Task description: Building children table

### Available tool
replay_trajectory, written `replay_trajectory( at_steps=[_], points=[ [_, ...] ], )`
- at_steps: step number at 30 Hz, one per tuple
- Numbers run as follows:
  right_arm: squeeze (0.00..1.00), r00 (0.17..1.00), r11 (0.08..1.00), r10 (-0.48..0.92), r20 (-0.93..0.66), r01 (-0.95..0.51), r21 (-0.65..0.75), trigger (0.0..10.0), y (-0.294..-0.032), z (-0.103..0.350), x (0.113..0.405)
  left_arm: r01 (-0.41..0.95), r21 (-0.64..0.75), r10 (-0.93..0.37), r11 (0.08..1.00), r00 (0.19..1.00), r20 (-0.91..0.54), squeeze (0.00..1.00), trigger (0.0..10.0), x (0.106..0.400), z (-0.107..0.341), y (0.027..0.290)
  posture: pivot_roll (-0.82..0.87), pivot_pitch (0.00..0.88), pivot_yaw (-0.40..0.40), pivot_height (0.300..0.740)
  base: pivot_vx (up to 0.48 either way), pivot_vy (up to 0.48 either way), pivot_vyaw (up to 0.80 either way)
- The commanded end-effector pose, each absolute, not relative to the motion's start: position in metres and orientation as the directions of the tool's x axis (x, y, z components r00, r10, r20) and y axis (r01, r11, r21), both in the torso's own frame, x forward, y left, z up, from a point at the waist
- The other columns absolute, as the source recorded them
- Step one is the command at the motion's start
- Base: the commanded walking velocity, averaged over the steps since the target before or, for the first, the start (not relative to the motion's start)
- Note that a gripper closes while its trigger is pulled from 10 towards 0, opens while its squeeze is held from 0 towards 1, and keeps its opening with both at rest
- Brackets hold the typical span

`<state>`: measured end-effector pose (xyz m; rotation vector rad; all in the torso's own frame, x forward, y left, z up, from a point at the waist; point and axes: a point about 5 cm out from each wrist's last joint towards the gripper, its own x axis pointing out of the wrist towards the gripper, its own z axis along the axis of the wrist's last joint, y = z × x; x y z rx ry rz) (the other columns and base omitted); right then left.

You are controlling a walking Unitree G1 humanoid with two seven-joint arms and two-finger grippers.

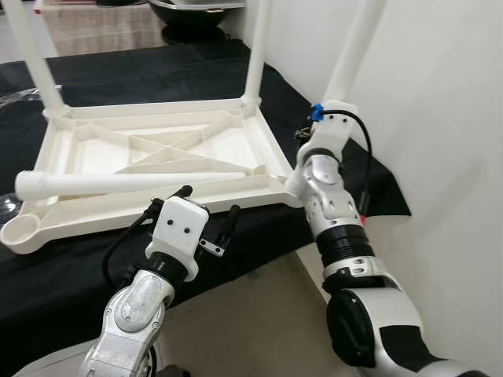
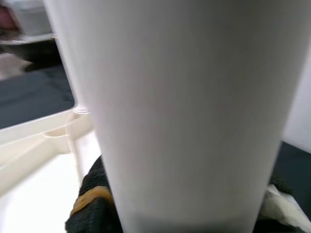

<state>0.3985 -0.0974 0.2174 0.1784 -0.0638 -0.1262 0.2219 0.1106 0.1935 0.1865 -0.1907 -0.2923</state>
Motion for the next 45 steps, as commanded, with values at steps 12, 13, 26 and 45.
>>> replay_trajectory(
  at_steps=[12,13,26,45],
  points=[
    [0.0,0.854,0.843,0.513,0.085,-0.52,0.134,10.0,-0.081,0.224,0.39,0.273,0.208,-0.309,0.939,0.937,0.165,0.0,10.0,0.223,0.193,0.109,0.06,0.067,-0.102,0.74,0.0,0.0,0.0],
    [0.0,0.854,0.843,0.513,0.085,-0.52,0.134,10.0,-0.081,0.224,0.39,0.273,0.208,-0.309,0.939,0.937,0.165,0.0,10.0,0.223,0.193,0.109,0.06,0.067,-0.102,0.74,0.0,0.0,0.0],
    [0.0,0.28,0.274,0.959,0.053,-0.957,0.095,10.0,-0.081,0.207,0.364,0.284,0.206,-0.32,0.936,0.932,0.17,0.0,10.0,0.223,0.194,0.106,0.08,0.065,-0.106,0.74,0.0,0.0,0.0],
    [0.0,0.914,0.904,0.404,0.034,-0.405,0.135,0.0,-0.077,0.213,0.406,0.277,0.205,-0.313,0.939,0.934,0.171,0.0,10.0,0.224,0.194,0.106,0.08,0.074,-0.111,0.74,0.0,0.0,0.0]
  ],
)
